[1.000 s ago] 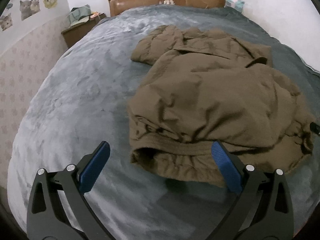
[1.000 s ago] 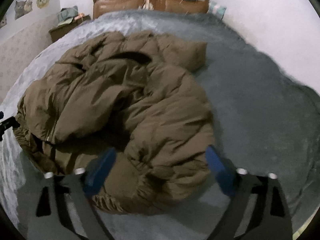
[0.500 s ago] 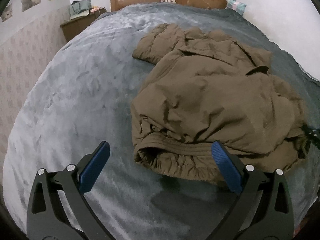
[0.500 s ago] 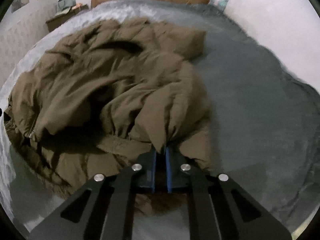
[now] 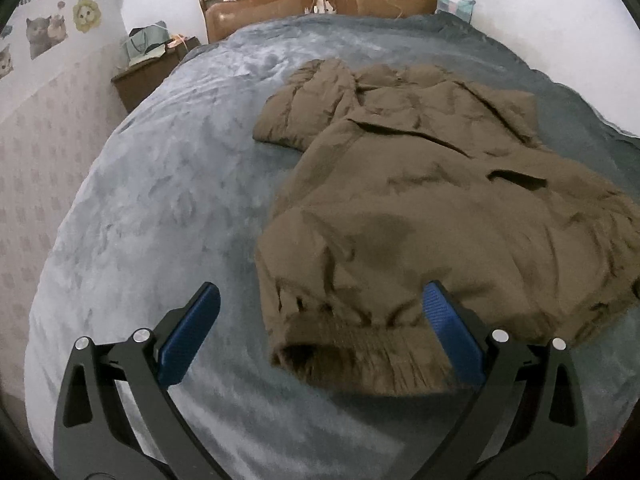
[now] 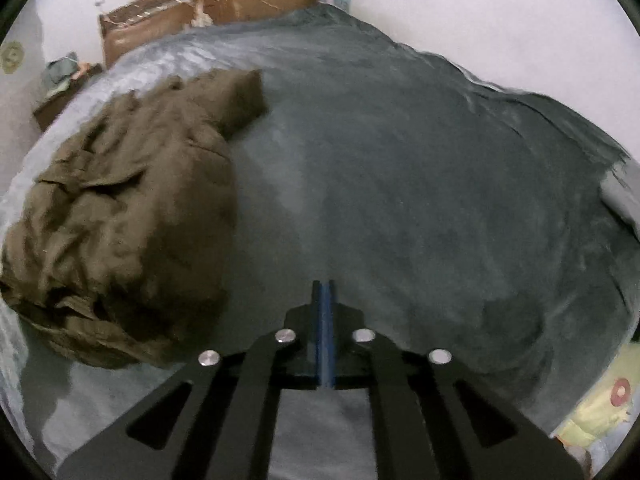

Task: Fold large clothes

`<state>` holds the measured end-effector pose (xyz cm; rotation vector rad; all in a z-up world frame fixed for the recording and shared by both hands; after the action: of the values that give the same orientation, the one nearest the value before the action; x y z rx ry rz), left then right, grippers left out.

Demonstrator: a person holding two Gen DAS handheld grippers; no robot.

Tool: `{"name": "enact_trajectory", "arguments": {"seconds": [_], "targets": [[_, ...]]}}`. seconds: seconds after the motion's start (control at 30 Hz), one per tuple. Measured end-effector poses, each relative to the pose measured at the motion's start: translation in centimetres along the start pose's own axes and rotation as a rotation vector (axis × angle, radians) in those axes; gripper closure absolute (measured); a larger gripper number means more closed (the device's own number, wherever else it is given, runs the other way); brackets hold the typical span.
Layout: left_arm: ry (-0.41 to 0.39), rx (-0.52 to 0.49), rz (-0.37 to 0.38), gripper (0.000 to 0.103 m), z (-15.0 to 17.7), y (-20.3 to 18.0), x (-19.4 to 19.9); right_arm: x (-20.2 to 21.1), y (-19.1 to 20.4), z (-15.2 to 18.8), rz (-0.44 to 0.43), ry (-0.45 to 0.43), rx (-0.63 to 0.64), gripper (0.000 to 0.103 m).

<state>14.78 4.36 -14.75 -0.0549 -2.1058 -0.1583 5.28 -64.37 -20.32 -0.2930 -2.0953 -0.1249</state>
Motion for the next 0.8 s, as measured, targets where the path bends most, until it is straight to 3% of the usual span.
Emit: {"name": "enact_trajectory", "arguments": {"seconds": [0.13, 0.2, 0.23, 0.27, 0.3, 0.33, 0.37, 0.4, 0.43, 0.47, 0.5, 0.57, 0.7, 0.8], "targets": [[0.019, -0.014, -0.015, 0.003, -2.0, 0.3, -1.9, 0.8, 4.4, -1.1, -0.085, -0.054, 0.051, 0.097], [0.064, -0.023, 0.012, 0.003, -2.9, 0.1, -3.8, 1.0, 6.9, -1.8, -0.129, -0.069, 0.063, 0.063], [0.083, -0.023, 0.013, 0.003, -2.8, 0.1, -4.6, 1.2, 7.4, -1.9, -0.133, -0.078, 0.063, 0.041], [0.109, -0.026, 0.022, 0.003, -2.8, 0.0, -5.4, 1.3, 8.2, -2.2, -0.140, -0.086, 0.065, 0.038], [0.123, -0.026, 0.035, 0.003, -2.8, 0.0, -5.9, 0.9, 9.0, -2.4, -0.157, -0.077, 0.067, 0.038], [0.141, -0.019, 0.061, 0.010, -2.6, 0.0, -6.7, 0.2, 9.7, -2.5, -0.171, -0.053, 0.062, 0.038], [0.166, -0.014, 0.102, 0.034, -2.3, -0.1, -7.4, -0.3, 10.0, -2.4, -0.178, -0.034, 0.057, 0.039], [0.204, 0.003, 0.152, 0.049, -1.9, 0.0, -8.1, -1.6, 10.5, -2.2, -0.182, 0.012, 0.051, 0.039], [0.222, 0.018, 0.177, 0.071, -1.6, 0.2, -8.4, -2.8, 10.7, -2.0, -0.179, 0.052, 0.049, 0.041], [0.230, 0.034, 0.209, 0.083, -1.3, 0.3, -8.5, -3.9, 11.2, -1.3, -0.187, 0.099, 0.053, 0.060], [0.226, 0.045, 0.224, 0.087, -0.9, 0.5, -8.3, -4.3, 11.4, -0.7, -0.202, 0.119, 0.068, 0.073], [0.211, 0.051, 0.234, 0.096, 0.0, 0.6, -7.2, -4.5, 11.9, 0.2, -0.192, 0.121, 0.104, 0.084], [0.151, 0.036, 0.248, 0.098, 3.5, 0.6, -2.7, -2.8, 12.1, 2.0, -0.083, 0.063, 0.269, 0.087], [0.108, 0.065, 0.299, 0.098, 7.0, 1.2, 1.3, -1.1, 9.3, 2.7, -0.012, 0.036, 0.315, 0.087]]}}
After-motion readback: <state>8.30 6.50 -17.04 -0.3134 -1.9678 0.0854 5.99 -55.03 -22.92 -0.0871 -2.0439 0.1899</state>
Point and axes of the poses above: each gripper's, at about its wrist camera, not at the fingertips, and x roughly against the way its jaws point, y to its left, z to its underside, the point moved 4 cm from there along -x, roughly the way its jaws point, and after that the axes turned 8 degrees about y, right-handed, at the moved point
